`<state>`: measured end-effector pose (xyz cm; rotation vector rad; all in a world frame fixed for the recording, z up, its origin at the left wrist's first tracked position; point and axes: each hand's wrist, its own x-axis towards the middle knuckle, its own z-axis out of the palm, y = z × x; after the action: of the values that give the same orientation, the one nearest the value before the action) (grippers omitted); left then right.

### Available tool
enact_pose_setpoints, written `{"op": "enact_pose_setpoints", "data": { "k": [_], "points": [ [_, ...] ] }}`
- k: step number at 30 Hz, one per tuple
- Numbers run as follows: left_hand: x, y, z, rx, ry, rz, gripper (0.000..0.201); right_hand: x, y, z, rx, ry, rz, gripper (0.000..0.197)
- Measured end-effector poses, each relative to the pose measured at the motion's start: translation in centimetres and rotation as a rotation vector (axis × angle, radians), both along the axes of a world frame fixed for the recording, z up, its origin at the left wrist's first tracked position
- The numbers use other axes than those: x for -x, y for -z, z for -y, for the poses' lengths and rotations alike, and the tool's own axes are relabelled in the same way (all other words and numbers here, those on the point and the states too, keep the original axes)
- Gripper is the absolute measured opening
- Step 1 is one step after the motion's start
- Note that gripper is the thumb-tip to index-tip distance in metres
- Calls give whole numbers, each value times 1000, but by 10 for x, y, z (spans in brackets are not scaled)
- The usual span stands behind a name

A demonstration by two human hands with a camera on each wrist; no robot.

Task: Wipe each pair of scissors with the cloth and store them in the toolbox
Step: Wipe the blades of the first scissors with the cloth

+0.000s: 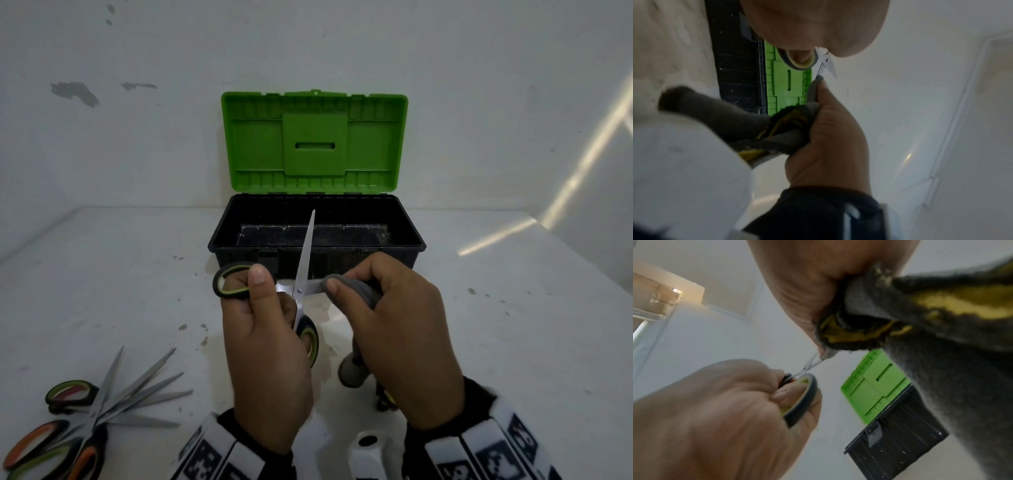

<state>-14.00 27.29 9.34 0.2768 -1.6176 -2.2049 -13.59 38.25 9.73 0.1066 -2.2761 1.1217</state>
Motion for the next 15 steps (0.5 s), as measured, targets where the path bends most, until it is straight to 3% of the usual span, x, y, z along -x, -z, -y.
{"op": "enact_pose_setpoints", "data": {
  "k": [4, 8, 15],
  "points": [
    [-2, -1, 1, -1, -10, 1, 20, 2, 1, -4, 84, 12, 2, 20],
    [-1, -1, 0, 14, -15, -37, 22, 0, 0, 6, 47, -9, -36, 18],
    [4, 4, 7, -8, -22, 14, 21, 7, 1, -18, 121, 71, 34, 23]
  ]
}}
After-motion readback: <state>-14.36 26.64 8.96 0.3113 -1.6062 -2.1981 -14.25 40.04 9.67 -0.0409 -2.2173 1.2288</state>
